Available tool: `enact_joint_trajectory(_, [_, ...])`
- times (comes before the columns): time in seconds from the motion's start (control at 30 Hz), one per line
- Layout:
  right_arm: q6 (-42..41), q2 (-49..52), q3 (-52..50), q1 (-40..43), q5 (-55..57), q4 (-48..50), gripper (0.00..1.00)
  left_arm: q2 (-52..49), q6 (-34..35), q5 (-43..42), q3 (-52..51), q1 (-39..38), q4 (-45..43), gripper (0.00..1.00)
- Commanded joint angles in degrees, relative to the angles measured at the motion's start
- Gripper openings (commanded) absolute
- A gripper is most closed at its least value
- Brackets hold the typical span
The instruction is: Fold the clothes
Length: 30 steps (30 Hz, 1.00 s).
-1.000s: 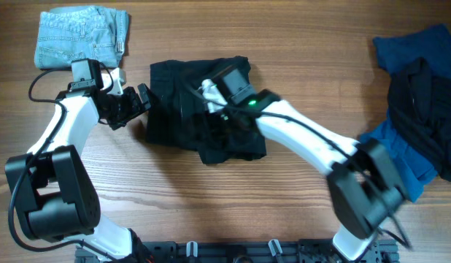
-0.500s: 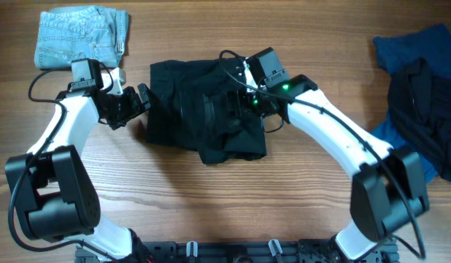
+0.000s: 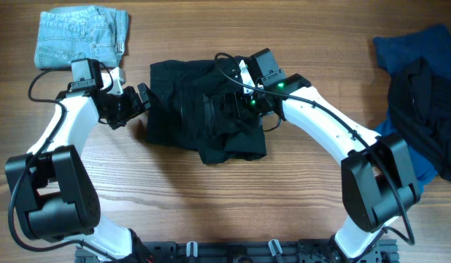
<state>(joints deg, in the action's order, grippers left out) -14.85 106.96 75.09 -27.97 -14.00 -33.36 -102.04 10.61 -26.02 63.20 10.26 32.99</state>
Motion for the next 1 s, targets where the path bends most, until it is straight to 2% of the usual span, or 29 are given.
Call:
enact_joint_trajectory(0.0, [-0.24, 3.63, 0.33, -0.20, -1.53, 0.39, 1.00, 0.96, 0.09, 0.15, -0.42, 0.46, -0.35, 1.00])
enact_joint_trajectory(0.3, [-0.35, 8.22, 0.33, -2.21, -3.02, 1.73, 0.98, 0.66, 0.09, 0.15, -0.42, 0.46, -0.37, 1.00])
enact_joint_trajectory(0.47, [-1.88, 8.20, 0.35, -3.23, -3.02, 1.99, 0.92, 0.42, 0.09, 0.15, -0.42, 0.46, -0.37, 1.00])
enact_joint_trajectory(0.6, [-2.89, 7.04, 0.44, -3.37, -2.73, 1.55, 0.87, -0.31, 0.11, 0.15, -0.42, 0.46, -0.35, 1.00])
enact_joint_trajectory(0.97, [-6.34, 0.04, 1.20, -3.37, -4.35, 0.26, 0.82, -2.67, 0.11, 0.15, -0.42, 0.46, -1.99, 1.00])
